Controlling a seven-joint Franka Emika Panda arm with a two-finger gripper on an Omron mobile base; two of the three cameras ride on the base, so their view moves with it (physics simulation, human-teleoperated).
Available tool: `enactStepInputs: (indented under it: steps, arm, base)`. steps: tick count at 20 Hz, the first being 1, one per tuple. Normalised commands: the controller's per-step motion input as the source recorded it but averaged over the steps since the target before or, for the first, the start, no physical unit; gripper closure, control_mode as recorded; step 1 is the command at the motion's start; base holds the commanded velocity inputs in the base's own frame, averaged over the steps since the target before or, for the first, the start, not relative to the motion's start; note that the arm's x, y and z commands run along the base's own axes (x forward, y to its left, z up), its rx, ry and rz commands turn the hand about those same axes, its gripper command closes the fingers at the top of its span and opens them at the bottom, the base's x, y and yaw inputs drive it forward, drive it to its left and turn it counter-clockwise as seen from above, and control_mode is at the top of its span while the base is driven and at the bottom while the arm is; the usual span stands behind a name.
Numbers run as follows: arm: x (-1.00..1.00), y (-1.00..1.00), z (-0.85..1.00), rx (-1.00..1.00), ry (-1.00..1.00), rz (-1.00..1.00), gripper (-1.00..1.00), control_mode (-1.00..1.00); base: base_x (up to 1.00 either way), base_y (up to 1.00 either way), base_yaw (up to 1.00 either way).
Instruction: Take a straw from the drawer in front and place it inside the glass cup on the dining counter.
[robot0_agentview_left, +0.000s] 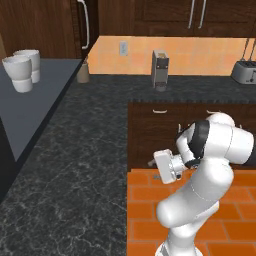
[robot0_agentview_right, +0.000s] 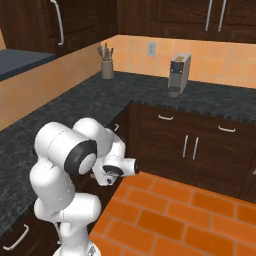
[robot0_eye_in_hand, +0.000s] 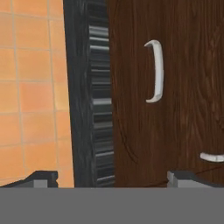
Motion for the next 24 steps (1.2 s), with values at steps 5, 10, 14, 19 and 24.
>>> enactStepInputs:
  steps: [5, 10, 14, 19, 24]
  arm:
    - [0.11, 0.21, -0.33, 0.00, 0.00, 0.05, -1.00, -1.00]
    - [0.16, 0.41, -0.27, 0.00, -0.01, 0.02, -1.00, -1.00]
    - [0.34, 0.18, -0.31, 0.00, 0.00, 0.00, -1.00, -1.00]
    - [0.31, 0.18, -0.32, 0.00, 0.00, 0.00, -1.00, -1.00]
    - [0.36, 0.21, -0.36, 0.00, -0.01, 0.00, -1.00, -1.00]
  base:
    - [0.00, 0.00, 0.00]
    - [0.00, 0.00, 0.00]
    - [0.00, 0.00, 0.00]
    - [0.00, 0.00, 0.00]
    - [0.00, 0.00, 0.00]
